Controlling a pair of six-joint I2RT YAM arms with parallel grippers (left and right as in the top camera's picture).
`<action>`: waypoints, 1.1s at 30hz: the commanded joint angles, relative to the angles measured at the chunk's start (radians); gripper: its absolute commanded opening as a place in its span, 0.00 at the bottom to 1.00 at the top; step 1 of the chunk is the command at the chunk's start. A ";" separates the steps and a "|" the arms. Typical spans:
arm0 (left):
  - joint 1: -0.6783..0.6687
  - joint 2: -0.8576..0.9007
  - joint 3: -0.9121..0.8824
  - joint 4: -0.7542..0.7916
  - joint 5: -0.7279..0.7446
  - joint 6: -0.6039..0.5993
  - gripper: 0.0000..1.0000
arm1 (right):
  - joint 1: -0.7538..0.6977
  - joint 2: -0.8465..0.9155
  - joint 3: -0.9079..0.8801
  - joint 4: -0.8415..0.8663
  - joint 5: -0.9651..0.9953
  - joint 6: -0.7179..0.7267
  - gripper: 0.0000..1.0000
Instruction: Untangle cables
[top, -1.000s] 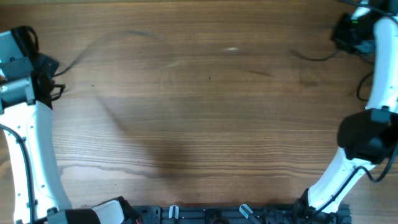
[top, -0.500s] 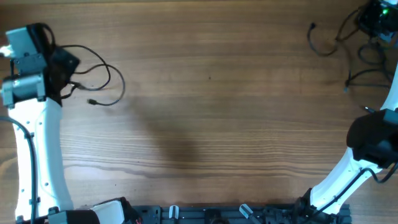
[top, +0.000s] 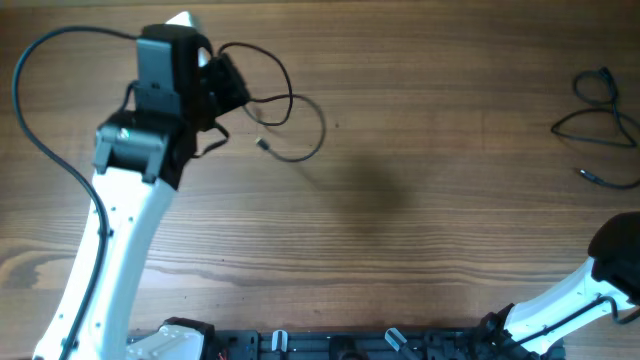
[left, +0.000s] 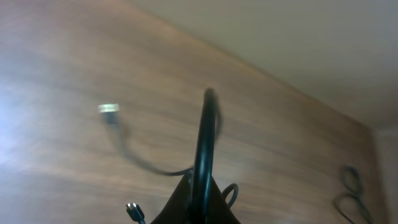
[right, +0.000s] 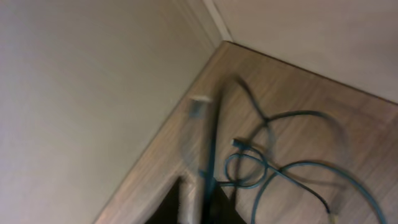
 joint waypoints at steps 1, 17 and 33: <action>-0.090 -0.078 0.017 0.047 0.011 0.026 0.04 | 0.014 0.021 0.013 -0.014 0.033 0.002 1.00; -0.146 -0.016 0.016 0.002 0.043 -0.077 0.04 | 0.209 -0.007 0.013 -0.425 -0.639 -0.435 1.00; -0.066 0.109 0.019 -0.077 0.346 -0.055 1.00 | 0.642 -0.007 0.013 -0.491 -0.338 -0.362 0.98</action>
